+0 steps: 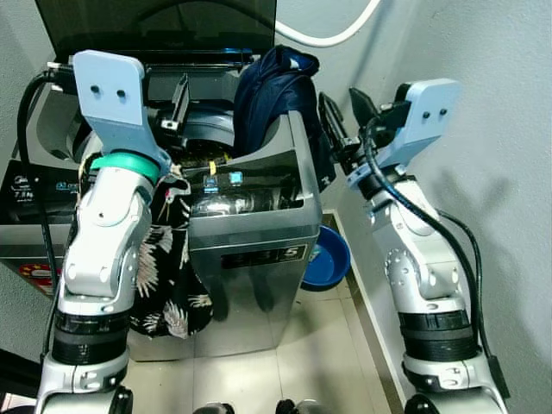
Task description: Clothes washing
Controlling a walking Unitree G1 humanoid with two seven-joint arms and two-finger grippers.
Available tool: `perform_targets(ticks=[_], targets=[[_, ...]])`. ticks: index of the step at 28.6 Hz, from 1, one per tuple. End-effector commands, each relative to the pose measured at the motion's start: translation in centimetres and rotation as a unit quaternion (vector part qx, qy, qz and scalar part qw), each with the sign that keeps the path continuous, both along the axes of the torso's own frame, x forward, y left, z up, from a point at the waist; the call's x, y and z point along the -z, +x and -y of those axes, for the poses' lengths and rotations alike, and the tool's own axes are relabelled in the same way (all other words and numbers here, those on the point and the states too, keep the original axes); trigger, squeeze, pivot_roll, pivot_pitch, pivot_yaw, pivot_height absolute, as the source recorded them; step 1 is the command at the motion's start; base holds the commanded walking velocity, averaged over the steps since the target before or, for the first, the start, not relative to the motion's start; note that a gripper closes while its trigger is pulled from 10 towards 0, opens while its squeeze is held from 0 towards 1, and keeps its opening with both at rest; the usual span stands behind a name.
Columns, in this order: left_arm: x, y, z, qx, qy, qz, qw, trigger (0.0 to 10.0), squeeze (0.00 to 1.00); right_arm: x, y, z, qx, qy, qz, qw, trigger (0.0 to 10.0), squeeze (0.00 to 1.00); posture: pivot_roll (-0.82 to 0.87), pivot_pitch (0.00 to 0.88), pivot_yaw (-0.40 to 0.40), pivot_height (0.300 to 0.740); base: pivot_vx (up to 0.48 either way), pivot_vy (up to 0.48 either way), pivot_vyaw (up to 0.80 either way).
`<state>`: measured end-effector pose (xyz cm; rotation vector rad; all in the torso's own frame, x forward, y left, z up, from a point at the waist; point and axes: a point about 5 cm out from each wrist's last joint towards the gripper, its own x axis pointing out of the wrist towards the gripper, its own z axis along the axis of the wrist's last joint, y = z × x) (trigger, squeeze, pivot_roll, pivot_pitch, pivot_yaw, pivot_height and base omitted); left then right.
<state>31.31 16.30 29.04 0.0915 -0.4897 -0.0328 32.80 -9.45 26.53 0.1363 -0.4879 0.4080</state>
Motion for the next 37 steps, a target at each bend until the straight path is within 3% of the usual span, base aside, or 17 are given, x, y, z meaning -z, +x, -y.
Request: perform_targets(ticks=[1,5,37], targets=[[0.36,-0.19,0.43,0.009,0.001,-0.006,1.0,10.0,0.0,0.21,-0.16,-0.01,0.002,-0.004,0.002,1.0,10.0,0.0,0.01,0.017,0.018,0.74,0.0,0.0,0.0],[0.67,0.0,1.19,0.028,-0.015,-0.018,0.999,10.0,0.0,0.75,-0.31,-0.1,0.007,0.0,-0.008,1.0,10.0,0.0,0.0,0.027,0.028,0.74,0.0,0.0,0.0],[0.57,0.26,1.29,0.027,-0.027,-0.03,0.999,10.0,0.0,0.93,-0.28,0.14,0.013,0.01,-0.017,1.0,10.0,0.0,0.01,0.059,0.029,0.74,0.0,0.0,0.0]])
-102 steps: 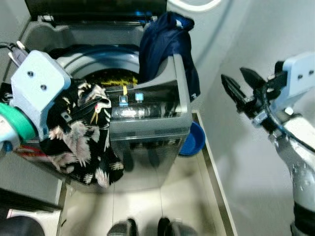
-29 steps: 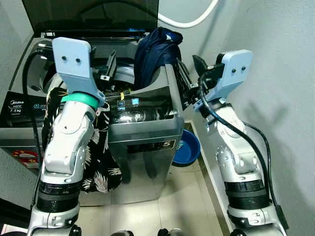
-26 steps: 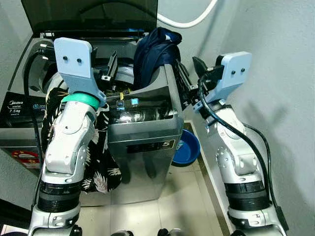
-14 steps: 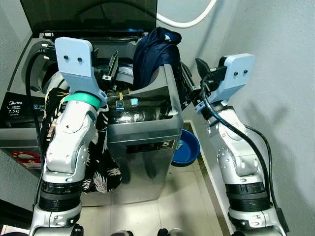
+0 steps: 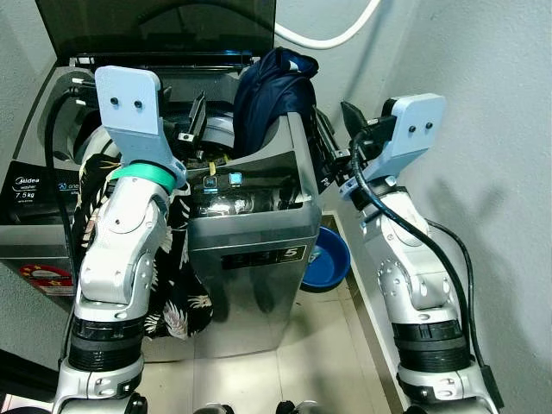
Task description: Clothes washing
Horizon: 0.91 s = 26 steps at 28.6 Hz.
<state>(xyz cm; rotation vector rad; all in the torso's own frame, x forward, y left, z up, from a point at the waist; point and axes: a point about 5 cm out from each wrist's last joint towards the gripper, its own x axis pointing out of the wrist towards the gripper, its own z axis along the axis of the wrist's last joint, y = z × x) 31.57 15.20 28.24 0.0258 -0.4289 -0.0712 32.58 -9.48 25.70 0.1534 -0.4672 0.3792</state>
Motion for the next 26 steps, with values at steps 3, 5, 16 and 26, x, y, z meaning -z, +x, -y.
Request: perform_targets(ticks=[3,5,16,26], targets=[[-0.18,0.05,0.3,0.002,-0.002,0.0,1.0,10.0,0.0,0.11,-0.06,0.16,0.002,0.001,-0.004,1.0,10.0,0.0,0.0,0.061,0.029,0.74,0.0,0.32,0.0],[-0.16,0.07,0.37,0.003,-0.002,0.0,1.0,10.0,0.0,0.13,-0.08,0.21,0.003,0.002,-0.005,1.0,10.0,0.0,0.0,0.061,0.029,0.74,0.0,0.48,0.0],[-0.2,-0.05,0.38,0.002,-0.002,-0.001,1.0,10.0,0.0,0.15,-0.07,0.15,0.003,0.003,-0.005,1.0,10.0,0.0,0.01,0.068,0.029,0.74,0.0,0.48,0.0],[-0.18,0.07,0.51,0.004,0.002,-0.002,1.0,10.0,0.0,0.15,-0.07,0.25,0.005,0.003,-0.006,1.0,10.0,0.0,0.0,0.073,0.03,0.74,0.0,0.159,0.0]])
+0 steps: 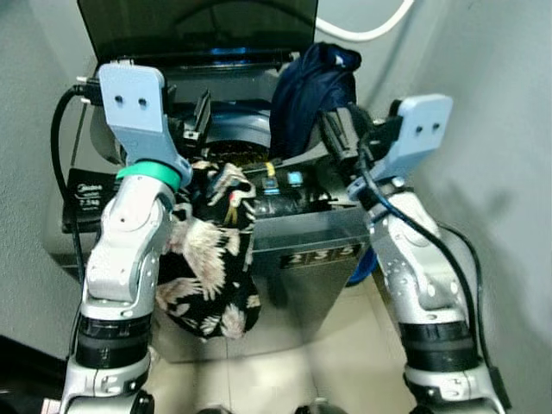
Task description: Clothes washing
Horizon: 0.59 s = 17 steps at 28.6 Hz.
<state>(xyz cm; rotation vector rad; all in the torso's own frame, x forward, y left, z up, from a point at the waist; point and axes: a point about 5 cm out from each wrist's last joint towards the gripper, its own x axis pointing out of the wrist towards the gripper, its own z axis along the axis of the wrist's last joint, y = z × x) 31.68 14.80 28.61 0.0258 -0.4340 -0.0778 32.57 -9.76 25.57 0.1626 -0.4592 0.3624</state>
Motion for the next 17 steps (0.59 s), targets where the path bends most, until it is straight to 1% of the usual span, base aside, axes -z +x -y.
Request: perform_targets(ticks=[1,10,14,16,17], targets=[[0.2,0.0,0.1,0.001,0.001,-0.005,1.0,10.0,0.0,0.0,-0.1,0.0,-0.002,-0.002,-0.001,1.0,10.0,0.0,0.0,0.073,0.03,0.74,0.0,0.0,0.0],[0.2,-0.1,0.2,0.002,0.004,-0.005,1.0,10.0,0.0,-0.1,-0.1,-0.1,-0.002,-0.006,0.004,1.0,10.0,0.0,0.0,0.073,0.03,0.74,0.0,0.0,0.0],[-0.1,-0.2,0.1,-0.001,0.023,0.006,1.0,10.0,0.0,-1.0,-0.1,0.1,-0.021,-0.023,0.023,0.999,10.0,0.0,0.01,0.077,0.034,0.74,0.0,0.0,0.0],[-0.6,-0.5,-0.2,-0.008,0.051,0.022,0.998,10.0,0.0,-2.0,-0.6,-0.5,-0.074,-0.07,0.049,0.994,10.0,0.0,0.01,0.079,0.035,0.74,0.0,0.0,0.0],[-0.9,-0.7,-0.5,-0.013,0.062,0.029,0.998,10.0,0.0,-2.3,-0.9,-1.0,-0.1,-0.103,0.061,0.988,10.0,0.0,0.01,0.079,0.035,0.74,0.0,0.0,0.0]])
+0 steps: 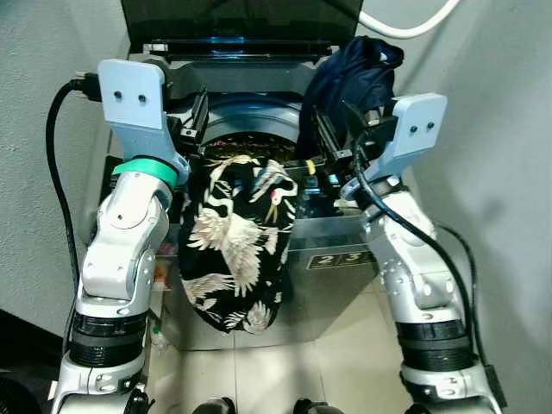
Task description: Clothes washing
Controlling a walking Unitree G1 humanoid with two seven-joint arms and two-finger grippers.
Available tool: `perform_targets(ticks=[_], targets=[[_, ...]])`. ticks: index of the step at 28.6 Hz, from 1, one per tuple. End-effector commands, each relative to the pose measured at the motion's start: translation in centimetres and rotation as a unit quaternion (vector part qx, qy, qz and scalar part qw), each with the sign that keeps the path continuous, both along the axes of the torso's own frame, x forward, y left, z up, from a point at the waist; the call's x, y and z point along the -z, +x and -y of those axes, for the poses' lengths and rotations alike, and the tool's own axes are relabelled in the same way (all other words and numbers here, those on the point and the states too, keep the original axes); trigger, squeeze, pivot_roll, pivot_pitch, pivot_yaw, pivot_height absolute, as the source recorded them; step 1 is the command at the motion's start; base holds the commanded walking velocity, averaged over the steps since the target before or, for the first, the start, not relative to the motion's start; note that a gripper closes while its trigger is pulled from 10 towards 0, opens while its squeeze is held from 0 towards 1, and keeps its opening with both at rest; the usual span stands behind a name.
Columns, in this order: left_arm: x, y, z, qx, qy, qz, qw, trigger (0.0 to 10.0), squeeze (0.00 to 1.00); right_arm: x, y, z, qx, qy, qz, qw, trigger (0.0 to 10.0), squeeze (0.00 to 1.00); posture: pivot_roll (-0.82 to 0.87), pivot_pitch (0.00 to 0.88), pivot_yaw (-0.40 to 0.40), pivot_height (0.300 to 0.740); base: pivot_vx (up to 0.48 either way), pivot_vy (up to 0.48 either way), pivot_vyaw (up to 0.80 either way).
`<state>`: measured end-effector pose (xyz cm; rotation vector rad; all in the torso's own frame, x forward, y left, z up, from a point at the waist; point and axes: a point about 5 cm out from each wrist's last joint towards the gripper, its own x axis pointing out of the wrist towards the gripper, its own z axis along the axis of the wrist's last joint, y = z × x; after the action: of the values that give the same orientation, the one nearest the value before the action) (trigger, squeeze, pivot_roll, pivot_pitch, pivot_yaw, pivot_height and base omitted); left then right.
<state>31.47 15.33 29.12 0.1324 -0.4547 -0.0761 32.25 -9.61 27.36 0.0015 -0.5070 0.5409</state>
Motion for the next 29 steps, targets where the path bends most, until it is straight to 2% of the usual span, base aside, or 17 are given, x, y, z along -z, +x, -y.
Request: perform_targets(ticks=[1,2,4,5,6,7,8,9,10,12,13,15,18,19,21,27,29], targets=[[-0.4,-0.5,0.0,0.0,0.011,0.016,1.0,10.0,0.0,-0.5,-0.5,-0.8,-0.035,-0.015,0.013,0.999,10.0,0.0,0.01,0.079,0.035,0.74,0.0,0.0,0.0],[-0.7,-0.7,-0.4,-0.004,0.02,0.022,1.0,10.0,0.0,-0.6,-0.7,-1.2,-0.053,-0.049,0.024,0.997,10.0,0.0,0.01,0.079,0.035,0.74,0.0,0.0,0.0],[-0.9,-0.9,-0.8,-0.006,0.029,0.024,0.999,10.0,0.0,-0.5,-0.9,-1.4,-0.062,-0.081,0.033,0.994,10.0,0.0,0.02,0.081,0.033,0.74,0.0,0.0,0.0],[-0.9,-0.9,-0.8,-0.006,0.029,0.024,0.999,10.0,0.0,-0.5,-0.9,-1.4,-0.062,-0.081,0.033,0.994,10.0,0.0,0.02,0.081,0.033,0.74,0.0,0.0,0.0],[-1.2,-1.6,-2.2,-0.005,0.042,0.016,0.999,10.0,0.0,-0.4,-1.0,-1.7,-0.075,-0.125,0.044,0.988,10.0,0.0,0.02,0.081,0.027,0.74,0.0,0.0,0.0],[-1.2,-1.6,-2.2,-0.005,0.042,0.016,0.999,10.0,0.0,-0.4,-1.0,-1.7,-0.075,-0.125,0.044,0.988,10.0,0.0,0.02,0.081,0.027,0.74,0.0,0.0,0.0],[-1.5,-2.3,-3.9,-0.008,0.054,0.003,0.998,10.0,0.0,0.0,-1.2,-1.9,-0.093,-0.158,0.047,0.982,10.0,0.0,0.03,0.084,0.024,0.74,0.0,0.0,0.0],[-1.7,-3.3,-5.4,0.003,0.084,-0.016,0.996,10.0,0.0,0.5,-1.4,-2.2,-0.119,-0.183,0.044,0.975,10.0,0.0,0.05,0.084,0.02,0.74,0.0,0.0,0.0],[-1.7,-3.3,-5.4,0.003,0.084,-0.016,0.996,10.0,0.0,0.5,-1.4,-2.2,-0.119,-0.183,0.044,0.975,10.0,0.0,0.05,0.084,0.02,0.74,0.0,0.0,0.0],[-2.3,-5.0,-7.0,0.027,0.149,-0.039,0.988,10.0,0.0,1.4,-2.0,-3.0,-0.164,-0.205,0.033,0.964,10.0,0.0,0.06,0.082,0.016,0.74,0.0,0.0,0.0],[-2.8,-5.4,-7.3,0.033,0.164,-0.041,0.985,10.0,0.0,1.9,-2.2,-3.5,-0.18,-0.21,0.03,0.961,10.0,0.0,0.07,0.08,0.014,0.74,0.0,0.0,0.0],[-3.5,-5.7,-7.7,0.032,0.163,-0.033,0.986,10.0,0.0,2.2,-2.3,-4.2,-0.191,-0.21,0.028,0.958,10.0,0.0,0.07,0.079,0.014,0.74,0.0,0.0,0.0],[-5.9,-5.9,-8.3,0.012,0.124,0.017,0.992,10.0,0.0,2.8,-2.2,-5.6,-0.204,-0.204,0.021,0.957,10.0,0.0,0.07,0.076,0.013,0.74,0.0,0.0,0.0],[-5.9,-5.9,-8.3,0.012,0.124,0.017,0.992,10.0,0.0,2.8,-2.2,-5.6,-0.204,-0.204,0.021,0.957,10.0,0.0,0.07,0.076,0.013,0.74,0.0,0.0,0.0],[-7.2,-5.8,-8.1,0.017,0.088,0.048,0.995,10.0,0.0,3.6,-1.9,-7.0,-0.21,-0.204,0.01,0.956,10.0,0.0,0.07,0.064,0.015,0.74,0.0,0.0,0.0],[-7.3,-5.7,-7.5,0.034,0.084,0.048,0.995,10.0,0.0,4.1,-1.7,-8.2,-0.208,-0.204,0.003,0.956,10.0,0.0,0.07,0.063,0.017,0.74,0.0,0.0,0.0],[-6.3,-5.6,-7.1,0.048,0.078,0.025,0.996,10.0,0.0,4.4,-1.7,-8.4,-0.2,-0.22,0.007,0.955,10.0,0.0,0.07,0.065,0.018,0.74,0.0,0.0,0.0]])
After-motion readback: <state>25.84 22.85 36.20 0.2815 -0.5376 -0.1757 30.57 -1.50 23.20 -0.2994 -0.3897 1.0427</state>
